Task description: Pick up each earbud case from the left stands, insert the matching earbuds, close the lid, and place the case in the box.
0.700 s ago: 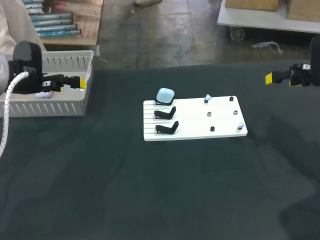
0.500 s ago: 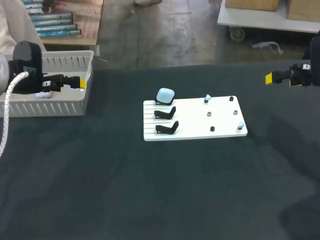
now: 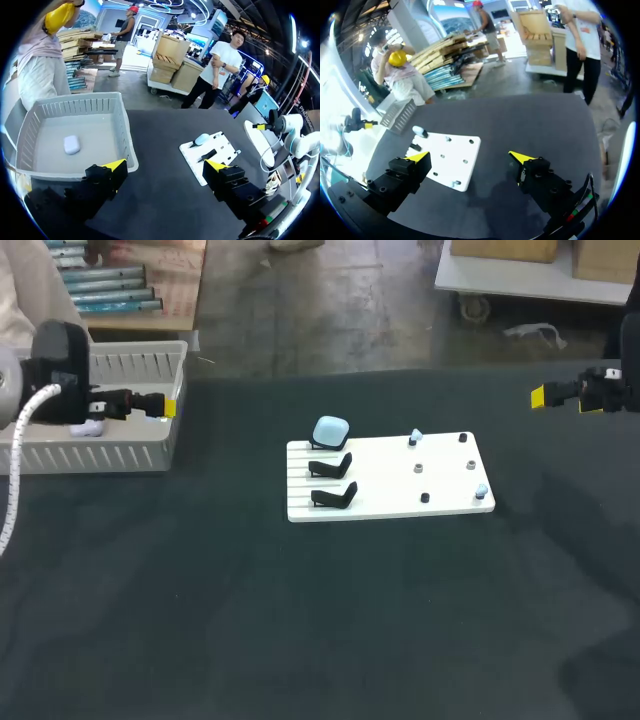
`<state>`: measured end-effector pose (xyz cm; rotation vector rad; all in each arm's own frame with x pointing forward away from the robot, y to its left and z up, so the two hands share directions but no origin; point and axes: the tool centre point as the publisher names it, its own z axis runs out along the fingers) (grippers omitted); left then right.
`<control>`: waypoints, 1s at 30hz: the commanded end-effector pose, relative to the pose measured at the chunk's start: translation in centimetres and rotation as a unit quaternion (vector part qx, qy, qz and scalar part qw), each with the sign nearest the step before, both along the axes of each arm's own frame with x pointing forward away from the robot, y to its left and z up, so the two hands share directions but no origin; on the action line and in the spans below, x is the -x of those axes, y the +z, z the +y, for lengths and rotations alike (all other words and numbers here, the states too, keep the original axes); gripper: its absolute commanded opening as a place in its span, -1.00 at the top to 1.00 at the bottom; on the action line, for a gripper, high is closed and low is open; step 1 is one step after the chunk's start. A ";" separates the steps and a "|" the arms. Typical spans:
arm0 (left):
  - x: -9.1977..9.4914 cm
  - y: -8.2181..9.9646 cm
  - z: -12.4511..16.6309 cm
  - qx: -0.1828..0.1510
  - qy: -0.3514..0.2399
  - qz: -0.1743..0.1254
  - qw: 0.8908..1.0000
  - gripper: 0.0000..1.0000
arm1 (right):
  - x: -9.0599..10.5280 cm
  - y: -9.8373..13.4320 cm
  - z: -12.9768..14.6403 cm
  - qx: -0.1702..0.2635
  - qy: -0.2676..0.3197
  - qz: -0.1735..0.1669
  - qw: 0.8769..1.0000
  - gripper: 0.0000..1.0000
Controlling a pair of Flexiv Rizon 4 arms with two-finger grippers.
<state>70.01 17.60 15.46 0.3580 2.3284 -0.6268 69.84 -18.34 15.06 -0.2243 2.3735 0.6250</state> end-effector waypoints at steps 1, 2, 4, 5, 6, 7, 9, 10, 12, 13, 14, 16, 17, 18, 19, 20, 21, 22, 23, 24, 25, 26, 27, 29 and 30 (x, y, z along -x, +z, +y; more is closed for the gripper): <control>-0.9 -0.3 0.3 0.017 -0.096 -0.069 0.993 -1.00 | -0.1 -0.1 0.0 -0.001 0.001 0.000 1.000 -1.00; -1.2 -0.3 0.1 0.008 -0.105 -0.083 0.991 -1.00 | -0.1 -0.1 0.0 -0.001 0.001 0.000 1.000 -1.00; -1.2 -0.1 -0.1 0.009 -0.124 -0.109 0.986 -1.00 | -0.1 -0.1 0.0 -0.001 0.001 0.000 1.000 -1.00; -1.4 -0.1 -0.2 0.006 -0.142 -0.124 0.982 -1.00 | -0.1 -0.1 0.0 -0.001 0.001 0.000 1.000 -1.00; -1.4 0.0 -0.4 0.007 -0.161 -0.134 0.978 -1.00 | -0.1 -0.1 0.0 -0.001 0.001 0.000 1.000 -1.00; -1.5 0.1 -0.5 0.001 -0.172 -0.148 0.974 -1.00 | -0.1 -0.1 0.0 -0.001 0.001 0.000 1.000 -1.00; -1.6 0.4 -0.9 0.006 -0.208 -0.173 0.963 -1.00 | -0.1 -0.1 0.0 -0.001 0.001 0.000 1.000 -1.00; -1.6 0.8 -1.2 0.016 -0.238 -0.187 0.953 -1.00 | -0.1 -0.1 0.0 -0.001 0.001 0.000 1.000 -1.00; -1.4 1.3 -1.6 0.023 -0.263 -0.206 0.942 -1.00 | -0.1 -0.1 0.0 -0.001 0.001 0.000 1.000 -1.00; -1.4 1.4 -1.7 0.025 -0.274 -0.210 0.938 -1.00 | -0.1 -0.1 0.0 -0.001 0.001 0.000 1.000 -1.00; -1.4 1.6 -1.9 0.028 -0.281 -0.211 0.936 -1.00 | -0.1 -0.1 0.0 -0.001 0.001 0.000 1.000 -1.00; -1.4 1.6 -1.9 0.028 -0.281 -0.211 0.936 -1.00 | -0.1 -0.1 0.0 -0.001 0.001 0.000 1.000 -1.00; -1.4 1.6 -1.9 0.028 -0.281 -0.211 0.936 -1.00 | -0.1 -0.1 0.0 -0.001 0.001 0.000 1.000 -1.00; -1.4 1.6 -1.9 0.028 -0.281 -0.211 0.936 -1.00 | -0.1 -0.1 0.0 -0.001 0.001 0.000 1.000 -1.00; -1.4 1.6 -1.9 0.028 -0.281 -0.211 0.936 -1.00 | -0.1 -0.1 0.0 -0.001 0.001 0.000 1.000 -1.00; -1.4 1.6 -1.9 0.028 -0.281 -0.211 0.936 -1.00 | -0.1 -0.1 0.0 -0.001 0.001 0.000 1.000 -1.00; -1.4 1.6 -1.9 0.028 -0.281 -0.211 0.936 -1.00 | -0.1 -0.1 0.0 -0.001 0.001 0.000 1.000 -1.00; -1.4 1.6 -1.9 0.028 -0.281 -0.211 0.936 -1.00 | -0.1 -0.1 0.0 -0.001 0.001 0.000 1.000 -1.00; -1.4 1.6 -1.9 0.028 -0.281 -0.211 0.936 -1.00 | -0.1 -0.1 0.0 -0.001 0.001 0.000 1.000 -1.00; -1.4 1.6 -1.9 0.028 -0.281 -0.211 0.936 -1.00 | -0.1 -0.1 0.0 -0.001 0.001 0.000 1.000 -1.00; -1.4 1.6 -1.9 0.028 -0.281 -0.211 0.936 -1.00 | -0.1 -0.1 0.0 -0.001 0.001 0.000 1.000 -1.00; -1.4 1.6 -1.9 0.028 -0.281 -0.211 0.936 -1.00 | -0.1 -0.1 0.0 -0.001 0.001 0.000 1.000 -1.00; -1.4 1.6 -1.9 0.028 -0.281 -0.211 0.936 -1.00 | -0.1 -0.1 0.0 -0.001 0.001 0.000 1.000 -1.00; -1.4 1.6 -1.9 0.028 -0.281 -0.211 0.936 -1.00 | -0.1 -0.1 0.0 -0.001 0.001 0.000 1.000 -1.00; -1.4 1.6 -1.9 0.028 -0.281 -0.211 0.936 -1.00 | -0.1 -0.1 0.0 -0.001 0.001 0.000 1.000 -1.00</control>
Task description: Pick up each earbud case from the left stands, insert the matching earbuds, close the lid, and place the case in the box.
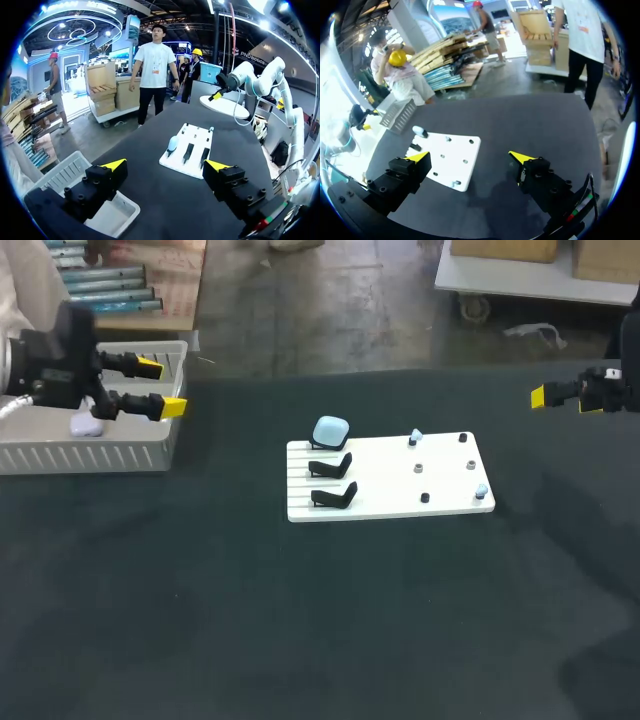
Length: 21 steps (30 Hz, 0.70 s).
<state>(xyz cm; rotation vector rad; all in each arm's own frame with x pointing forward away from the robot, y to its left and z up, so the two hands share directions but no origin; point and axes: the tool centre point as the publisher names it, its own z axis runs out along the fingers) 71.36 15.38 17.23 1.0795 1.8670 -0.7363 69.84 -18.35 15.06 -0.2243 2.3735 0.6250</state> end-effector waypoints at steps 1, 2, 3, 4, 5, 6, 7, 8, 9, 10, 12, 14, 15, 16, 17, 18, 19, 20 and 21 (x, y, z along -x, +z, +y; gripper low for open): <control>0.0 -0.2 0.3 0.042 -0.006 -0.018 0.999 -1.00 | -0.1 -0.1 0.0 -0.001 0.001 0.000 1.000 -1.00; 0.0 -0.2 0.3 0.042 -0.006 -0.018 0.999 -1.00 | -0.1 -0.1 0.0 -0.001 0.001 0.000 1.000 -1.00; 0.0 -0.2 0.3 0.042 -0.006 -0.018 0.999 -1.00 | -0.1 -0.1 0.0 -0.001 0.001 0.000 1.000 -1.00; 0.0 -0.4 -0.2 0.049 -0.012 -0.020 0.999 -1.00 | -0.1 -0.1 0.0 -0.001 0.001 0.000 1.000 -1.00; -0.1 -0.6 -0.7 0.043 -0.022 -0.026 0.998 -1.00 | -0.1 -0.1 0.0 -0.001 0.001 0.000 1.000 -1.00; -0.2 -0.9 -1.2 0.033 -0.029 -0.031 0.999 -1.00 | -0.1 -0.1 0.0 -0.001 0.001 0.000 1.000 -1.00; -0.3 -1.0 -1.7 0.026 -0.037 -0.034 0.998 -1.00 | -0.1 -0.1 0.0 -0.001 0.001 0.000 1.000 -1.00; -0.4 -1.1 -2.4 0.026 -0.050 -0.042 0.998 -1.00 | -0.1 -0.1 0.0 -0.001 0.001 0.000 1.000 -1.00; -0.6 -1.3 -3.0 0.021 -0.064 -0.046 0.997 -1.00 | -0.1 -0.1 0.0 -0.001 0.001 0.000 1.000 -1.00; -1.1 -1.5 -3.4 0.022 -0.069 -0.045 0.996 -1.00 | -0.1 -0.1 0.0 -0.001 0.001 0.000 1.000 -1.00; -1.7 -2.0 -4.6 0.015 -0.085 -0.041 0.995 -1.00 | -0.1 -0.1 0.0 -0.001 0.001 0.000 1.000 -1.00; -2.1 -2.7 -6.1 0.006 -0.099 -0.042 0.994 -1.00 | -0.1 -0.1 0.0 -0.001 0.001 0.000 1.000 -1.00; -2.3 -3.0 -6.7 0.003 -0.105 -0.041 0.994 -1.00 | -0.1 -0.1 0.0 -0.001 0.001 0.000 1.000 -1.00; -2.4 -3.3 -7.4 -0.001 -0.114 -0.039 0.993 -1.00 | -0.1 -0.1 0.0 -0.001 0.001 0.000 1.000 -1.00; -2.5 -3.5 -8.0 -0.002 -0.119 -0.040 0.992 -1.00 | -0.1 -0.1 0.0 -0.001 0.001 0.000 1.000 -1.00; -2.5 -3.8 -8.6 -0.002 -0.129 -0.039 0.991 -1.00 | -0.1 -0.1 0.0 -0.001 0.001 0.000 1.000 -1.00; -2.6 -4.0 -9.0 0.007 -0.135 -0.035 0.990 -1.00 | -0.1 -0.1 0.0 -0.001 0.001 0.000 1.000 -1.00; -2.6 -4.3 -9.5 0.005 -0.143 -0.033 0.989 -1.00 | -0.1 -0.1 0.0 -0.001 0.001 0.000 1.000 -1.00; -2.6 -4.6 -9.9 0.001 -0.148 -0.032 0.989 -1.00 | -0.1 -0.1 0.0 -0.001 0.001 0.000 1.000 -1.00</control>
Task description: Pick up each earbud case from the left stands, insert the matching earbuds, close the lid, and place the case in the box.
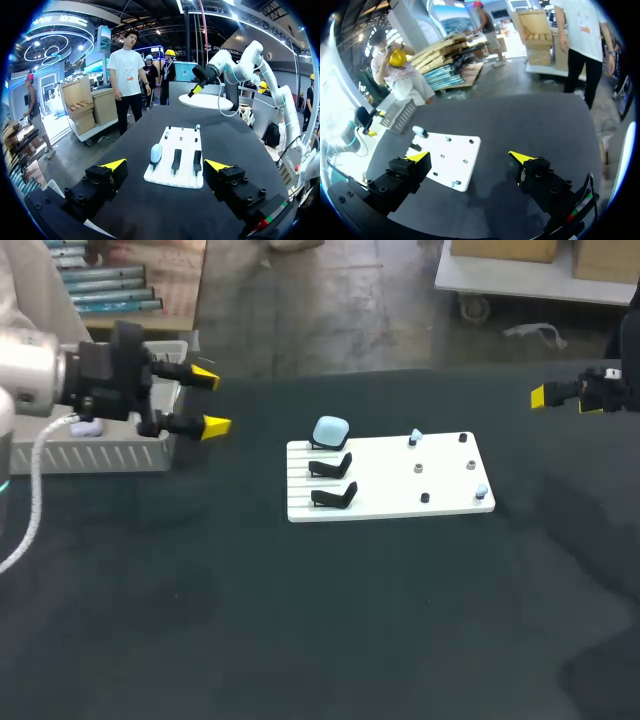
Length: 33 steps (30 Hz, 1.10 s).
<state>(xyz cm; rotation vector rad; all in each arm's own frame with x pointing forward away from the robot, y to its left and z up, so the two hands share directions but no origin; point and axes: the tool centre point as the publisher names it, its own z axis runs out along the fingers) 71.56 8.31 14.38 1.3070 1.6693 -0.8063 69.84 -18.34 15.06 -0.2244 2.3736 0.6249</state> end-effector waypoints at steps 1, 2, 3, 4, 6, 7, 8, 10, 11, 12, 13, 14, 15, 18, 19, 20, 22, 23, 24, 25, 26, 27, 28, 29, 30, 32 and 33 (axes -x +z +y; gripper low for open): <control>-2.4 -2.0 -3.3 -0.016 -0.038 0.017 0.999 -1.00 | -0.1 -0.1 0.0 -0.001 0.001 0.000 1.000 -1.00; -2.5 -2.3 -3.6 -0.019 -0.041 0.021 0.999 -1.00 | -0.1 -0.1 0.0 -0.001 0.001 0.000 1.000 -1.00; -2.4 -2.5 -3.9 -0.017 -0.042 0.021 0.999 -1.00 | -0.1 -0.1 0.0 -0.001 0.001 0.000 1.000 -1.00; -2.3 -2.7 -4.1 -0.021 -0.043 0.018 0.999 -1.00 | -0.1 -0.1 0.0 -0.001 0.001 0.000 1.000 -1.00; -2.3 -3.0 -4.5 -0.015 -0.044 0.021 0.999 -1.00 | -0.1 -0.1 0.0 -0.001 0.001 0.000 1.000 -1.00; -2.3 -3.3 -4.8 -0.017 -0.045 0.021 0.999 -1.00 | -0.1 -0.1 0.0 -0.001 0.001 0.000 1.000 -1.00; -2.3 -3.5 -5.0 -0.019 -0.042 0.020 0.999 -1.00 | -0.1 -0.1 0.0 -0.001 0.001 0.000 1.000 -1.00; -2.1 -3.9 -5.5 -0.020 -0.042 0.020 0.999 -1.00 | -0.1 -0.1 0.0 -0.001 0.001 0.000 1.000 -1.00; -2.1 -4.2 -5.8 -0.017 -0.042 0.023 0.999 -1.00 | -0.1 -0.1 0.0 -0.001 0.001 0.000 1.000 -1.00; -2.0 -4.4 -6.1 -0.016 -0.040 0.023 0.999 -1.00 | -0.1 -0.1 0.0 -0.001 0.001 0.000 1.000 -1.00; -2.0 -4.6 -6.3 -0.017 -0.033 0.020 0.999 -1.00 | -0.1 -0.1 0.0 -0.001 0.001 0.000 1.000 -1.00; -2.0 -4.9 -6.5 -0.014 -0.034 0.024 0.999 -1.00 | -0.1 -0.1 0.0 -0.001 0.001 0.000 1.000 -1.00; -1.9 -5.1 -6.6 -0.012 -0.026 0.020 0.999 -1.00 | -0.1 -0.1 0.0 -0.001 0.001 0.000 1.000 -1.00; -2.2 -5.7 -7.0 -0.006 -0.009 0.015 1.000 -1.00 | -0.1 -0.1 0.0 -0.001 0.001 0.000 1.000 -1.00; -2.4 -5.7 -7.2 -0.005 -0.014 0.016 1.000 -1.00 | -0.1 -0.1 0.0 -0.001 0.001 0.000 1.000 -1.00; -2.4 -5.8 -7.4 -0.004 -0.015 0.016 1.000 -1.00 | -0.1 -0.1 0.0 -0.001 0.001 0.000 1.000 -1.00; -2.7 -5.9 -7.7 -0.003 -0.017 0.015 1.000 -1.00 | -0.1 -0.1 0.0 -0.001 0.001 0.000 1.000 -1.00; -2.9 -6.0 -7.8 -0.005 0.000 0.014 1.000 -1.00 | -0.1 -0.1 0.0 -0.001 0.001 0.000 1.000 -1.00; -2.9 -6.0 -7.8 -0.005 0.000 0.014 1.000 -1.00 | -0.1 -0.1 0.0 -0.001 0.001 0.000 1.000 -1.00; -2.9 -6.0 -7.8 -0.005 0.000 0.014 1.000 -1.00 | -0.1 -0.1 0.0 -0.001 0.001 0.000 1.000 -1.00; -2.9 -6.0 -7.8 -0.005 0.000 0.014 1.000 -1.00 | -0.1 -0.1 0.0 -0.001 0.001 0.000 1.000 -1.00; -2.9 -6.0 -7.8 -0.005 0.000 0.014 1.000 -1.00 | -0.1 -0.1 0.0 -0.001 0.001 0.000 1.000 -1.00; -2.9 -6.0 -7.8 -0.005 0.000 0.014 1.000 -1.00 | -0.1 -0.1 0.0 -0.001 0.001 0.000 1.000 -1.00; -2.9 -6.0 -7.8 -0.005 0.000 0.014 1.000 -1.00 | -0.1 -0.1 0.0 -0.001 0.001 0.000 1.000 -1.00; -2.9 -6.0 -7.8 -0.005 0.000 0.014 1.000 -1.00 | -0.1 -0.1 0.0 -0.001 0.001 0.000 1.000 -1.00; -2.9 -6.0 -7.8 -0.005 0.000 0.014 1.000 -1.00 | -0.1 -0.1 0.0 -0.001 0.001 0.000 1.000 -1.00; -2.9 -6.0 -7.8 -0.005 0.000 0.014 1.000 -1.00 | -0.1 -0.1 0.0 -0.001 0.001 0.000 1.000 -1.00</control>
